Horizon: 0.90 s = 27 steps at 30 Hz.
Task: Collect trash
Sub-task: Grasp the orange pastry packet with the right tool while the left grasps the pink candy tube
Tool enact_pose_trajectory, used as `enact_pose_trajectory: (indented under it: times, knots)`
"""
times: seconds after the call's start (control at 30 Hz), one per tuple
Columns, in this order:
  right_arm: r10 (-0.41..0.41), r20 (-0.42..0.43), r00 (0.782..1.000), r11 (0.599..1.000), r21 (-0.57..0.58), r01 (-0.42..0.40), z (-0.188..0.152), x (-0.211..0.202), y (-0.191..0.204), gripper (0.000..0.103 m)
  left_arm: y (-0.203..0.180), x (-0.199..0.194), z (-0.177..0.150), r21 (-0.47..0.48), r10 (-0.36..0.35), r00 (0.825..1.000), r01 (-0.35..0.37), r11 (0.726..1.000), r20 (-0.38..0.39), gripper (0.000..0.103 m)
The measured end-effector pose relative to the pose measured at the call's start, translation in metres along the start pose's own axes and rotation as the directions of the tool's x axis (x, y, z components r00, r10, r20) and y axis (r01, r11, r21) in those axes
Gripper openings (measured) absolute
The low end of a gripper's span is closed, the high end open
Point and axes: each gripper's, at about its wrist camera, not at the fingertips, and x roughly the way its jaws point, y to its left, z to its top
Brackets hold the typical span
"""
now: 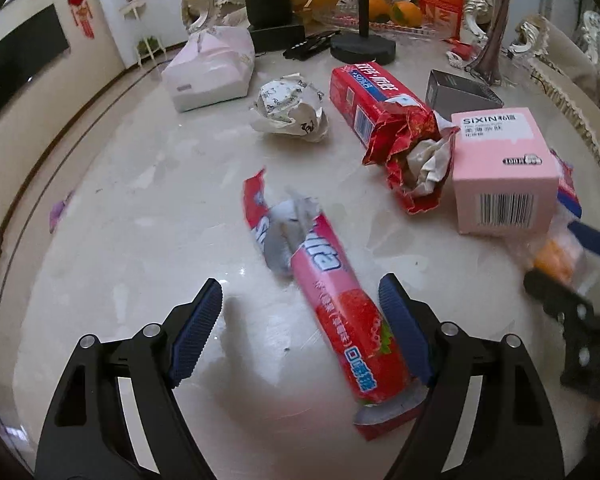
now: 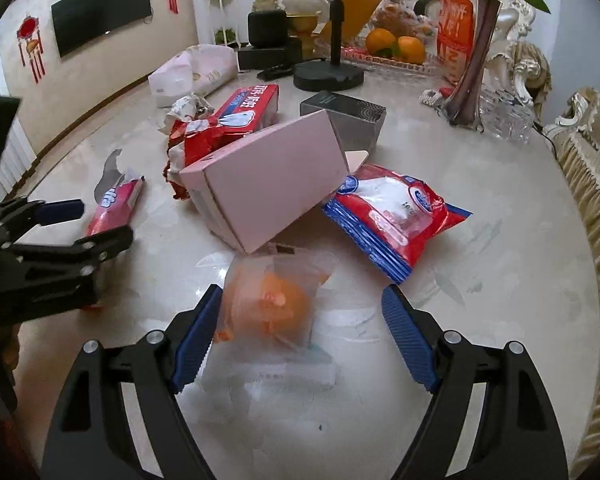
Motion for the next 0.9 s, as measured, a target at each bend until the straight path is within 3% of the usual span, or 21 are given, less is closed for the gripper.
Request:
enact_pose_trajectory:
  times: [0.07, 0.1, 0.13, 0.17, 0.2, 0.23, 0.3, 0.5, 0.73, 0.9]
  knots:
    - [-0.012, -0.026, 1.000, 1.000, 0.001, 0.012, 0.001, 0.006, 0.003, 0.077, -0.002, -0.001, 0.000, 0.024, 0.014, 1.000, -0.014, 1.000, 0.011, 0.078]
    - [-0.014, -0.021, 1.000, 1.000, 0.009, 0.014, 0.001, 0.005, 0.004, 0.071, -0.004, -0.001, 0.000, 0.030, 0.014, 1.000, -0.014, 0.999, 0.013, 0.077]
    - [-0.004, -0.023, 1.000, 1.000, 0.022, 0.005, 0.001, 0.004, 0.004, 0.067, -0.004, -0.003, -0.001, 0.040, -0.011, 1.000, 0.010, 0.999, 0.020, 0.067]
    - [-0.008, -0.020, 1.000, 0.999, 0.033, 0.008, 0.000, 0.003, 0.004, 0.057, -0.004, -0.005, -0.003, 0.041, -0.056, 0.998, 0.055, 0.998, 0.021, 0.047]
    - [-0.019, -0.013, 1.000, 0.999, 0.039, 0.020, -0.001, 0.000, 0.005, 0.045, -0.005, -0.006, -0.003, 0.046, -0.099, 0.995, 0.098, 0.994, 0.019, 0.040]
    - [-0.019, -0.018, 1.000, 0.999, 0.051, 0.020, -0.003, -0.001, 0.005, 0.045, -0.008, -0.007, -0.004, 0.068, -0.091, 0.996, 0.089, 0.994, 0.024, 0.030]
    - [0.006, -0.014, 1.000, 0.998, 0.068, -0.005, -0.007, -0.005, 0.006, 0.044, -0.012, -0.009, -0.007, 0.099, -0.095, 0.995, 0.091, 0.991, 0.036, 0.027]
    - [0.050, 0.020, 0.999, 0.989, 0.138, -0.052, -0.029, -0.025, 0.008, 0.044, 0.010, -0.017, -0.019, 0.028, -0.259, 0.965, 0.258, 0.966, 0.050, 0.027]
    - [0.094, 0.085, 0.992, 0.969, 0.221, -0.110, -0.064, -0.060, 0.010, 0.044, 0.030, -0.055, -0.051, 0.095, -0.314, 0.944, 0.305, 0.948, 0.100, 0.027]
    - [0.146, 0.168, 0.975, 0.949, 0.256, -0.186, -0.091, -0.111, 0.021, 0.044, 0.039, -0.106, -0.094, 0.176, -0.415, 0.901, 0.392, 0.903, 0.124, 0.027]
